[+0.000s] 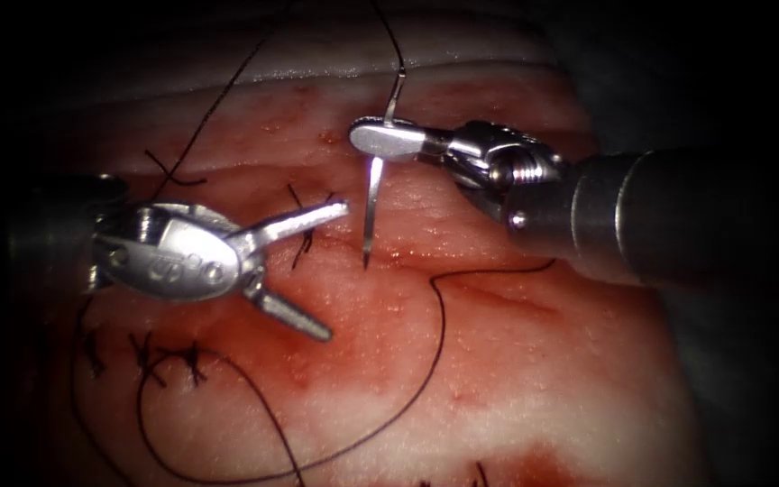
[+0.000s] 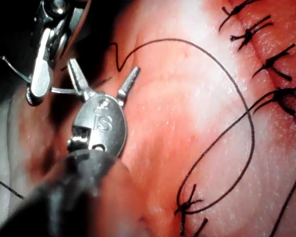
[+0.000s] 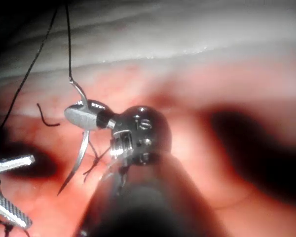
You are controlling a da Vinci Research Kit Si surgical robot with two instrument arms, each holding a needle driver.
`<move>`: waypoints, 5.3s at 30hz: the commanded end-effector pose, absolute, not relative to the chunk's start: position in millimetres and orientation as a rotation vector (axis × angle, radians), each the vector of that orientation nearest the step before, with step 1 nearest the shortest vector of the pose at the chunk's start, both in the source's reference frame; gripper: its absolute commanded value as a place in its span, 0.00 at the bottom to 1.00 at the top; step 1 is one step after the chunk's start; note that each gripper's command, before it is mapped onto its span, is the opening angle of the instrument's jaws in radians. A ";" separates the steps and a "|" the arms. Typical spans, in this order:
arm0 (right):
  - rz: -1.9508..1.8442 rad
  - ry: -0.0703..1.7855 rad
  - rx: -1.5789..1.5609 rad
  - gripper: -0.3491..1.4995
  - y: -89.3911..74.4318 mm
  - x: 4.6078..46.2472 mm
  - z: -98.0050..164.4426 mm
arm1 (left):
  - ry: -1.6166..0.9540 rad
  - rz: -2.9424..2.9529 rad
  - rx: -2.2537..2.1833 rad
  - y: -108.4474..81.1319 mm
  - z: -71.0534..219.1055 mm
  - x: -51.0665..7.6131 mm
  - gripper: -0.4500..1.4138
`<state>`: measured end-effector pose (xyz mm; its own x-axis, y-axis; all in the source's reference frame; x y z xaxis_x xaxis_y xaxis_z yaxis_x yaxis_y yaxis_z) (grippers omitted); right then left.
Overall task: Wound Closure
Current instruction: Using the right needle driver push the needle through the skin above the cut.
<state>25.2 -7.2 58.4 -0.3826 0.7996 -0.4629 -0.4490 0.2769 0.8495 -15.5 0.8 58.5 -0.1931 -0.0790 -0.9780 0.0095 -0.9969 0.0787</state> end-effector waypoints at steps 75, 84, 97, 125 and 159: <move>0.619 1.299 -0.483 0.00 -7.1 26.1 65.8 | 0.402 -3.081 1.220 -4.3 73.6 -16.9 0.20; 0.560 1.295 -0.512 0.00 -8.1 26.4 66.4 | 0.410 -3.079 1.224 -4.1 73.2 -16.7 0.20; 0.428 1.289 -0.532 0.00 -11.6 27.8 68.1 | 0.405 -3.079 1.234 -4.1 72.3 -16.8 0.20; 0.386 1.223 -0.490 0.00 -20.8 28.9 70.7 | 0.402 -3.076 1.248 -3.6 72.6 -16.3 0.18; 0.393 1.080 -0.184 0.00 -24.4 29.2 74.4 | 0.404 -3.072 1.249 -3.6 72.7 -15.8 0.17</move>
